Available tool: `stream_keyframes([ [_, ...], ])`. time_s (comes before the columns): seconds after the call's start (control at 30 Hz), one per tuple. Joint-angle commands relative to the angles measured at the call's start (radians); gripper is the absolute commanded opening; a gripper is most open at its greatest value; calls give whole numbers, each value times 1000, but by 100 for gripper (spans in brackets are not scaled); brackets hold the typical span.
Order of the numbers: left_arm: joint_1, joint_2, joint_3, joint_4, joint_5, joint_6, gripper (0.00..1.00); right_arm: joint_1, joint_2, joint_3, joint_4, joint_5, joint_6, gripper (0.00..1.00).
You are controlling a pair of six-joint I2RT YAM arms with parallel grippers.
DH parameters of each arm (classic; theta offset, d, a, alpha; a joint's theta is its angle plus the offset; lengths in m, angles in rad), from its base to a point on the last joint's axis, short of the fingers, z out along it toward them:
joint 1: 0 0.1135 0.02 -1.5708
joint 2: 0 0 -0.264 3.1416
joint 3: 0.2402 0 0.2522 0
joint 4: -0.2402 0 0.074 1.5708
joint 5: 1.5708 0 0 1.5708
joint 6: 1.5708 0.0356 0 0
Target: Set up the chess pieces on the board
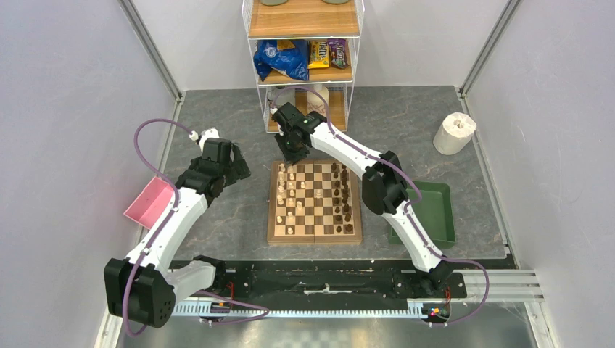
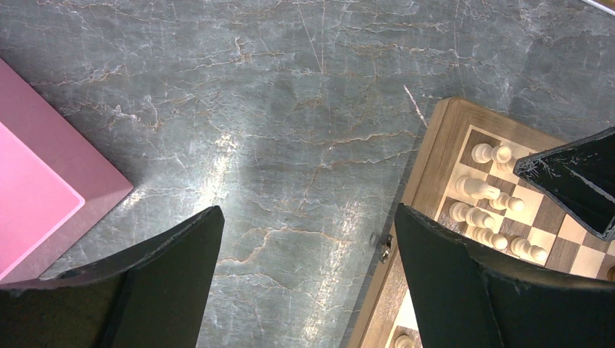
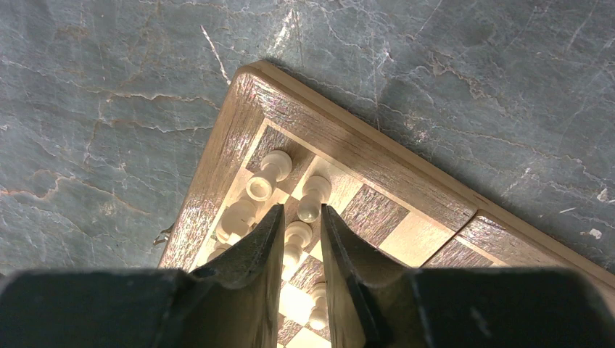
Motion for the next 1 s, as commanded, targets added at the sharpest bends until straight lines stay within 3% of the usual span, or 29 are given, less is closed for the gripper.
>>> stream_keyframes([
  [0.0,5,-9,7,14,-7,-21,95,6,15,29,-3,-6,1,30],
  [0.4,5,-8,9,14,-3,-24,95,6,21,29,-15,6,-5,33],
  [0.97,5,-15,9,14,3,-24,95,6,14,31,-14,22,-9,28],
])
